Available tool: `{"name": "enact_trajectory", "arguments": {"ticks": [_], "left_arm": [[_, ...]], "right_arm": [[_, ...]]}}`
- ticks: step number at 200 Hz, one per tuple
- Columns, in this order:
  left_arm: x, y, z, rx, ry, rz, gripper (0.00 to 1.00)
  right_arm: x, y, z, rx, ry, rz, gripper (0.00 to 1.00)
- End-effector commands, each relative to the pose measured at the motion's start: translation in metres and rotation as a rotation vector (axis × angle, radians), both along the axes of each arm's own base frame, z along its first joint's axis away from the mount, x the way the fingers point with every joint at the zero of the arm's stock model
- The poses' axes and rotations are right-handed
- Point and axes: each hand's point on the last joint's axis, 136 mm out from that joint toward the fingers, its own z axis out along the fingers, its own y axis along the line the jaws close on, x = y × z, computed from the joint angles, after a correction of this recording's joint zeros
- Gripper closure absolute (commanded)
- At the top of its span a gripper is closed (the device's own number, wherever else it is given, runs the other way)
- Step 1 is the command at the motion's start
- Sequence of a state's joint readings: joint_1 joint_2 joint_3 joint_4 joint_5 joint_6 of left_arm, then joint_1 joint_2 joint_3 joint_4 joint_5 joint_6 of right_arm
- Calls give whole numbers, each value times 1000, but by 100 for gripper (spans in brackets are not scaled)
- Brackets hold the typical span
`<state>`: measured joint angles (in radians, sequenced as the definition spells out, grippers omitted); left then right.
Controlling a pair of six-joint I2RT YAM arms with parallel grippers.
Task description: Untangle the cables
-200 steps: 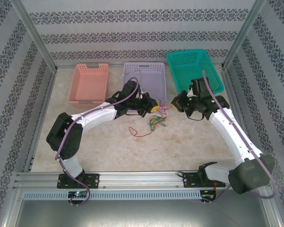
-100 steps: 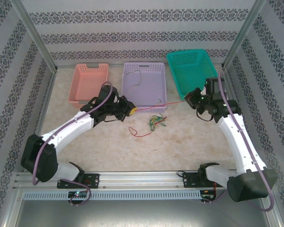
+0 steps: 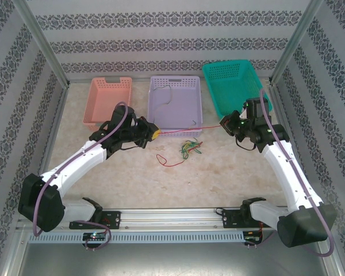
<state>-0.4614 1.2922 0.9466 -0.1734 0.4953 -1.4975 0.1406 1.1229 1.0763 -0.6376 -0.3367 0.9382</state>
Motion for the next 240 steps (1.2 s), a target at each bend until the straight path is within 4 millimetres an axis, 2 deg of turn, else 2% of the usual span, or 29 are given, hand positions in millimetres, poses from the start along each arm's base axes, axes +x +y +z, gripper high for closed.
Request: {"name": "enact_trajectory", "arguments": {"ticks": [1, 6, 29, 60, 78, 111, 147, 175, 206, 220, 240], "left_arm": [[7, 18, -10, 6, 73, 90, 86], [8, 17, -7, 0, 68, 86, 77], [12, 10, 8, 1, 31, 48, 53], [13, 11, 33, 61, -47, -2, 43], [11, 13, 45, 88, -96, -27, 42], [5, 9, 59, 80, -167, -74, 44], [-3, 14, 69, 102, -236, -92, 45], [-9, 19, 70, 148, -283, -119, 45], [-13, 20, 67, 155, -300, -128, 46], [-13, 21, 67, 157, -304, -127, 47], [-16, 23, 66, 160, -304, -122, 47]], "right_arm": [[11, -29, 13, -59, -57, -161, 100], [12, -30, 15, -47, -55, -175, 100], [20, -42, 24, -13, -39, -277, 100], [36, -72, 30, 83, -29, -502, 100], [55, -89, 34, 155, -46, -615, 100], [115, -110, 49, 286, -134, -740, 100], [174, -136, 72, 194, -234, -807, 100], [215, -155, 60, 163, -255, -853, 100], [276, -162, 44, 325, -378, -881, 100], [298, -165, 42, 364, -421, -884, 100], [322, -169, 29, 378, -446, -897, 100]]}}
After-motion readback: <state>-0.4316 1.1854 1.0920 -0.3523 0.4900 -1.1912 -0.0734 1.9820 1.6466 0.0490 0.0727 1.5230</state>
